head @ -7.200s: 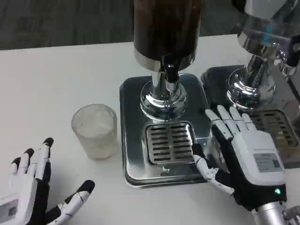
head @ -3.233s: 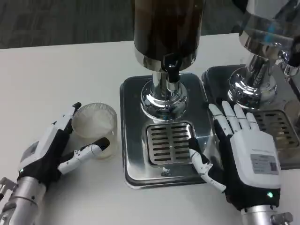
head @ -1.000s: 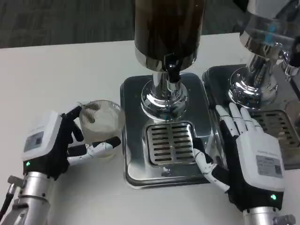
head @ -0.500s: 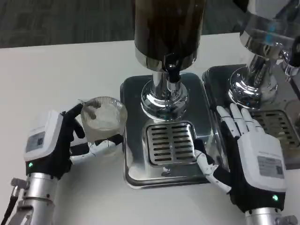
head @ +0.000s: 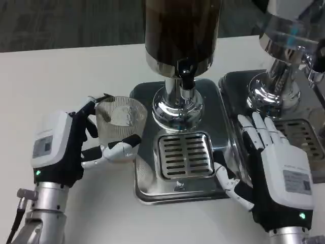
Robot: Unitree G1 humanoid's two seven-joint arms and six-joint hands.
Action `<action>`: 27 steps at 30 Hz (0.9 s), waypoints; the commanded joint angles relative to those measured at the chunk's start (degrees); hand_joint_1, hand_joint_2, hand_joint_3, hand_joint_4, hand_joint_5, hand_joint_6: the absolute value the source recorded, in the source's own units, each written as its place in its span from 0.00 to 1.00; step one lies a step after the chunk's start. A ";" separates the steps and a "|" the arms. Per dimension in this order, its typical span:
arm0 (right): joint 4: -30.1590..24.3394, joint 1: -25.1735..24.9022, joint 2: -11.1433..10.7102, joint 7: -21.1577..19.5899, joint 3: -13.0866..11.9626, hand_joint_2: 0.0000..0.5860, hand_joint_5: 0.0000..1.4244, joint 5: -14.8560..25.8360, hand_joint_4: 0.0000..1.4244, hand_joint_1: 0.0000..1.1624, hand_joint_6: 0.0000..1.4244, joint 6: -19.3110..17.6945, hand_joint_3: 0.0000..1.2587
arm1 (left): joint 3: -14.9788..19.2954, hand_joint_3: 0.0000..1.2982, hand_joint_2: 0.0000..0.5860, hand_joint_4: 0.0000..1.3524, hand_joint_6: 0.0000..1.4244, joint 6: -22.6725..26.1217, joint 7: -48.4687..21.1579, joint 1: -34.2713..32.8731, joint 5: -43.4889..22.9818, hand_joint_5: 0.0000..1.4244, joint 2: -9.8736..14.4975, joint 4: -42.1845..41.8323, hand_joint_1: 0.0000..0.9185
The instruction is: Grasp the cup under the faucet to collect the drink, then remove the cup.
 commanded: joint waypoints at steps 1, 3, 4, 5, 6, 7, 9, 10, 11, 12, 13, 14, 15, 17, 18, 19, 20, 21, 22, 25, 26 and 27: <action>-0.66 0.54 -0.27 0.23 -0.13 0.71 0.05 -0.09 0.05 0.26 0.11 -0.11 0.14 | 0.10 0.32 0.13 0.46 0.72 -0.54 1.36 -0.25 0.61 0.60 -0.08 -1.81 0.40; -0.66 0.46 -0.27 0.28 -0.14 0.71 0.05 -0.14 0.05 0.26 0.11 -0.07 0.14 | -0.35 0.31 0.13 0.46 0.72 -0.33 1.09 -1.03 0.93 0.60 -0.50 -1.19 0.40; -0.65 0.41 -0.25 0.32 -0.16 0.72 0.05 -0.12 0.05 0.26 0.11 -0.05 0.14 | -0.59 0.31 0.13 0.46 0.72 -0.25 1.03 -1.38 1.14 0.60 -0.67 -0.88 0.40; -0.68 0.40 -0.25 0.32 -0.18 0.72 0.05 -0.14 0.05 0.26 0.11 -0.03 0.14 | -0.88 0.31 0.13 0.46 0.72 -0.17 0.96 -1.75 1.36 0.60 -0.88 -0.60 0.40; -0.68 0.37 -0.23 0.32 -0.18 0.72 0.05 -0.17 0.05 0.26 0.11 -0.01 0.14 | -1.22 0.31 0.14 0.46 0.72 -0.08 0.95 -2.11 1.64 0.60 -1.09 -0.39 0.40; -0.74 0.37 -0.22 0.35 -0.21 0.72 0.05 -0.16 0.05 0.26 0.11 0.02 0.14 | -1.40 0.31 0.14 0.46 0.72 -0.04 0.96 -2.36 1.82 0.60 -1.21 -0.25 0.40; -0.87 0.46 -0.22 0.35 -0.31 0.72 0.05 -0.11 0.05 0.26 0.11 0.03 0.14 | -1.93 0.31 0.14 0.46 0.72 -0.03 1.09 -3.00 2.45 0.60 -1.81 -0.08 0.40; -0.89 0.49 -0.22 0.34 -0.35 0.72 0.05 -0.08 0.05 0.26 0.11 0.03 0.14 | -2.22 0.31 0.14 0.46 0.72 -0.07 1.07 -3.34 2.77 0.60 -2.19 -0.11 0.41; -0.94 0.51 -0.22 0.33 -0.38 0.72 0.05 -0.09 0.05 0.26 0.11 0.06 0.14 | -2.42 0.32 0.15 0.46 0.72 -0.09 1.04 -3.59 2.96 0.60 -2.46 -0.13 0.42; -1.01 0.54 -0.21 0.32 -0.40 0.72 0.05 -0.13 0.05 0.26 0.11 0.09 0.14 | -2.66 0.32 0.15 0.46 0.72 -0.11 1.00 -3.83 3.21 0.60 -2.69 -0.20 0.42; -1.02 0.54 -0.21 0.31 -0.42 0.72 0.05 -0.15 0.05 0.26 0.11 0.11 0.14 | -3.10 0.32 0.15 0.46 0.72 -0.06 1.05 -4.21 3.61 0.60 -2.99 -0.24 0.42; -1.04 0.54 -0.22 0.31 -0.45 0.72 0.05 -0.15 0.05 0.26 0.11 0.12 0.14 | -3.55 0.32 0.15 0.46 0.72 0.04 1.09 -4.66 4.02 0.60 -3.32 -0.16 0.42; -1.06 0.53 -0.20 0.32 -0.49 0.72 0.05 -0.13 0.05 0.26 0.11 0.12 0.14 | -3.84 0.32 0.16 0.46 0.72 0.10 1.14 -5.00 4.35 0.60 -3.56 -0.03 0.43; -1.10 0.50 -0.15 0.32 -0.50 0.72 0.05 -0.19 0.05 0.26 0.11 0.21 0.14 | -4.47 0.32 0.17 0.46 0.71 0.46 1.26 -5.79 5.11 0.59 -4.01 0.41 0.44; -1.11 0.49 -0.12 0.31 -0.50 0.73 0.05 -0.22 0.05 0.25 0.11 0.25 0.14 | -4.86 0.31 0.17 0.45 0.71 0.75 1.10 -6.45 5.40 0.59 -4.53 1.05 0.44; -1.15 0.51 -0.08 0.29 -0.50 0.73 0.05 -0.27 0.05 0.25 0.11 0.31 0.14 | -5.13 0.31 0.17 0.45 0.71 0.93 1.00 -6.96 5.57 0.59 -4.91 1.59 0.44; -1.23 0.56 -0.05 0.24 -0.51 0.73 0.05 -0.32 0.05 0.25 0.11 0.35 0.14 | -5.48 0.31 0.17 0.45 0.71 1.13 0.97 -7.61 5.77 0.59 -5.31 2.32 0.44; -1.26 0.59 -0.01 0.19 -0.51 0.73 0.05 -0.36 0.05 0.25 0.11 0.39 0.14 | -5.82 0.31 0.17 0.45 0.71 1.34 0.95 -8.34 5.98 0.59 -5.73 3.11 0.44; -1.35 0.65 0.02 0.20 -0.50 0.73 0.05 -0.39 0.05 0.25 0.11 0.43 0.14 | -6.06 0.31 0.17 0.45 0.71 1.41 1.05 -8.85 6.15 0.59 -5.96 3.71 0.44; -1.67 0.88 0.04 0.25 -0.53 0.73 0.05 -0.48 0.05 0.25 0.11 0.53 0.14 | -7.05 0.31 0.17 0.45 0.71 2.42 1.76 -11.54 6.86 0.59 -7.50 6.29 0.44; -1.80 0.99 0.03 0.26 -0.55 0.73 0.05 -0.50 0.05 0.25 0.11 0.56 0.14 | -7.32 0.31 0.17 0.45 0.71 2.81 1.94 -12.52 6.95 0.59 -8.13 7.27 0.44; -1.89 1.07 0.03 0.26 -0.55 0.73 0.05 -0.52 0.05 0.25 0.11 0.58 0.14 | -7.69 0.31 0.17 0.45 0.71 3.19 2.05 -13.50 6.96 0.59 -8.76 8.30 0.44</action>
